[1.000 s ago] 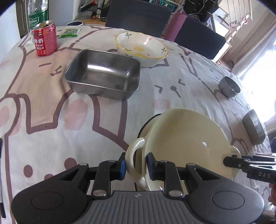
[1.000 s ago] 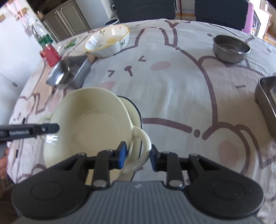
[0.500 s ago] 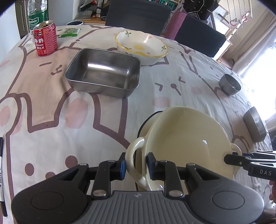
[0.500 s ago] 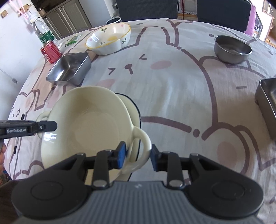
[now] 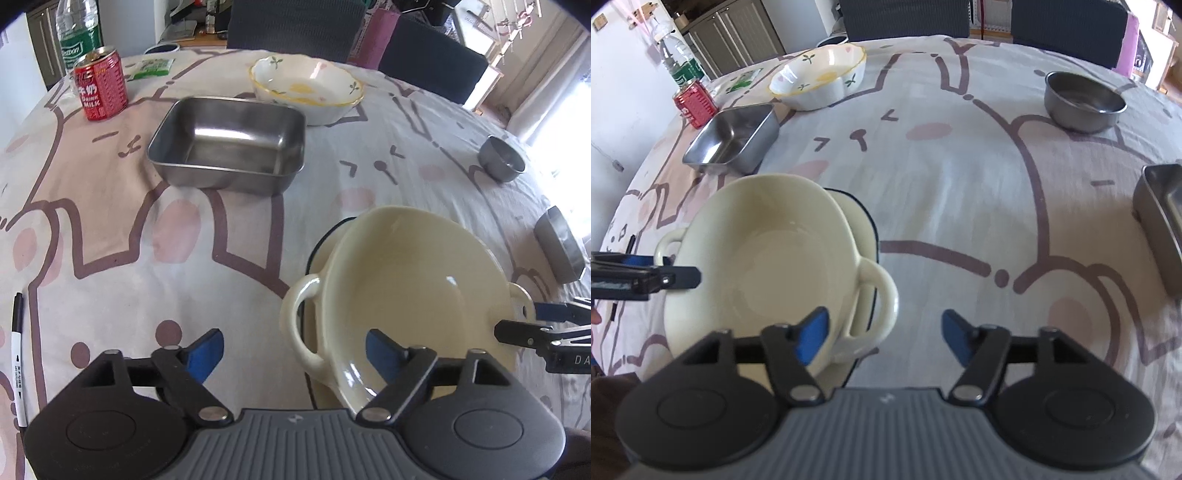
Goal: Organize plates and bowls
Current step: 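Open both grippers to release the cream bowl on the plate, then move both grippers to the yellow-rimmed lemon bowl and close on its rim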
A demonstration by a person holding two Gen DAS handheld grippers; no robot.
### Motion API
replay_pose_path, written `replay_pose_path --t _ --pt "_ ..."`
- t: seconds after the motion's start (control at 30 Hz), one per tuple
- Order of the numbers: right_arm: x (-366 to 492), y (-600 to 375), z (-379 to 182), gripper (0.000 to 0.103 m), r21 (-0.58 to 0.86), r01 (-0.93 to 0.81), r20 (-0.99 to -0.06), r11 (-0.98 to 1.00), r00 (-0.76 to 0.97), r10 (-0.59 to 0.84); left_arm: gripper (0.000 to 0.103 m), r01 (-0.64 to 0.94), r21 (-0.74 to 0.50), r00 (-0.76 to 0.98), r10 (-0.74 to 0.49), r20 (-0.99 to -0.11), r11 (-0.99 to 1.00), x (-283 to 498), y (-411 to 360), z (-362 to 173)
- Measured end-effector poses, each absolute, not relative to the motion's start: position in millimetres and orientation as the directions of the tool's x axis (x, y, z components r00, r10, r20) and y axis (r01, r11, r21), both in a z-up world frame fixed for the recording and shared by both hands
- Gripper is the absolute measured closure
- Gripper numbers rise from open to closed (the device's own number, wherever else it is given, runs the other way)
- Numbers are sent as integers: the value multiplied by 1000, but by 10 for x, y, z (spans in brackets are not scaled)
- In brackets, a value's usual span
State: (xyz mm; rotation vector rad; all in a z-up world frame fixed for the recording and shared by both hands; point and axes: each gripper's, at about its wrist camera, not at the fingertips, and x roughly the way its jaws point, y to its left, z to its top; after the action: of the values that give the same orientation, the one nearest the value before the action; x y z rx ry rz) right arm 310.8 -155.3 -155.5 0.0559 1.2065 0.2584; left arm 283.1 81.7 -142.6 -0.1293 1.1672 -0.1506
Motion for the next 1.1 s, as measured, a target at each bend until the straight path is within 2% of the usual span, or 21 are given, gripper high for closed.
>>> replay_pose_path --t 0.07,0.17,0.27,0.4,0.53,0.8,0.9,0.97,1.1 --pt "3090 -1566 -1528 14 179 -170 -910 969 347 229 10 55 -182 390 -190 -901 982 2811 805 -1397" --pt "3067 -1596 -1485 1 187 -171 -899 967 366 239 7 72 -161 425 -176 -888 984 2771 767 -1304" --pt "3034 -1611 -1395 0 172 -186 -878 967 417 237 0 86 -177 477 -196 -857 981 2731 758 -1146" --pt "2997 -1639 -1229 0 145 -207 -831 968 505 233 0 105 -196 558 -221 -800 975 2691 748 -915" --pt "3097 -1701 -1037 0 198 -207 -786 958 550 282 0 103 -200 604 -221 -766 974 2787 726 -773" --pt "3754 -1774 -800 0 185 -211 -714 960 642 279 0 66 -197 710 -185 -679 978 3376 826 -560" --pt "4129 -1759 -790 0 169 -206 -718 964 644 264 6 53 -219 731 -188 -656 974 3695 903 -549" --pt "4372 -1740 -812 3 209 -223 -710 952 635 304 14 36 -247 737 -193 -648 968 3919 952 -583" --pt "4882 -1641 -912 17 260 -238 -706 936 614 352 23 11 -265 721 -191 -666 964 4326 999 -743"
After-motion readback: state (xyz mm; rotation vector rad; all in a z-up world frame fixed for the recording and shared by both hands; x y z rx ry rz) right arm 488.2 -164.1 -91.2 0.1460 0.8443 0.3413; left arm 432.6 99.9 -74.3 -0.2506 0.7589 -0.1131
